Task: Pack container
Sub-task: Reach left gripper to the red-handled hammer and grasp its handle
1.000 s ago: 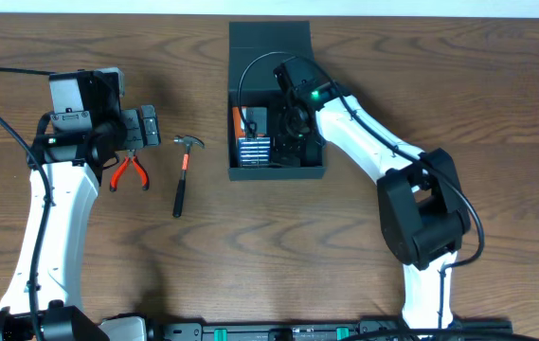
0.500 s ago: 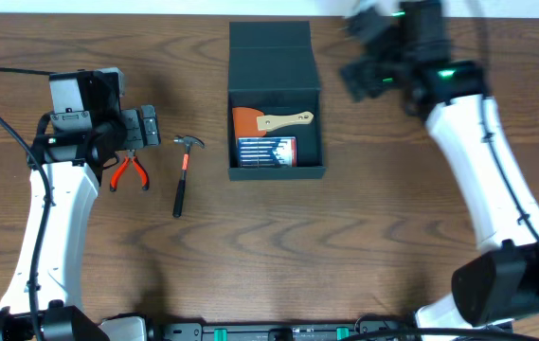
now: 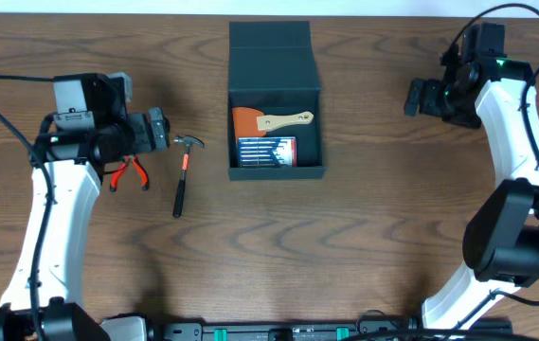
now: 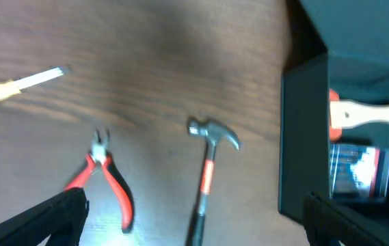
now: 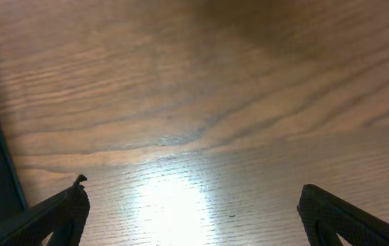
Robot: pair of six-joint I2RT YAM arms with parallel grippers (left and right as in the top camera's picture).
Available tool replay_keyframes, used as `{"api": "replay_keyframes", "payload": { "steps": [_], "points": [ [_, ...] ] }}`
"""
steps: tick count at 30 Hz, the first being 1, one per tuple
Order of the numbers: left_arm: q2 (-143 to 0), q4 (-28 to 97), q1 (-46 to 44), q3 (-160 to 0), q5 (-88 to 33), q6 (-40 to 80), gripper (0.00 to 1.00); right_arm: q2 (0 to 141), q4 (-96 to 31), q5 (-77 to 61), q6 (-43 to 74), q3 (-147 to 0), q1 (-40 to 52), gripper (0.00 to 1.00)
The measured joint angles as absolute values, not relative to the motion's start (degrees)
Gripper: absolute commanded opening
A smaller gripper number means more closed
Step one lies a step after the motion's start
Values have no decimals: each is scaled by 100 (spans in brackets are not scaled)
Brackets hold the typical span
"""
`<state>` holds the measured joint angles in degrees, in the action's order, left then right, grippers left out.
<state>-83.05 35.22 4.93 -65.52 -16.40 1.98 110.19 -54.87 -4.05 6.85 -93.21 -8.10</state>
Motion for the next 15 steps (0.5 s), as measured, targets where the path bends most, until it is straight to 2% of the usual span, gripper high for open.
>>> {"api": "replay_keyframes", "payload": {
  "steps": [6,11,15],
  "points": [
    [-8890,4213,-145,-6571,-967,298,98,11026,-5443,-427,843,-9317,-808,99],
    [-9577,4154,-607,-6571,-709,301,98,11026,-5441,-425,878,-9317,-808,99],
    [-9900,4010,-624,-6571,-626,301,99,11026,-5452,-425,880,-9314,-808,99]
  ]
}}
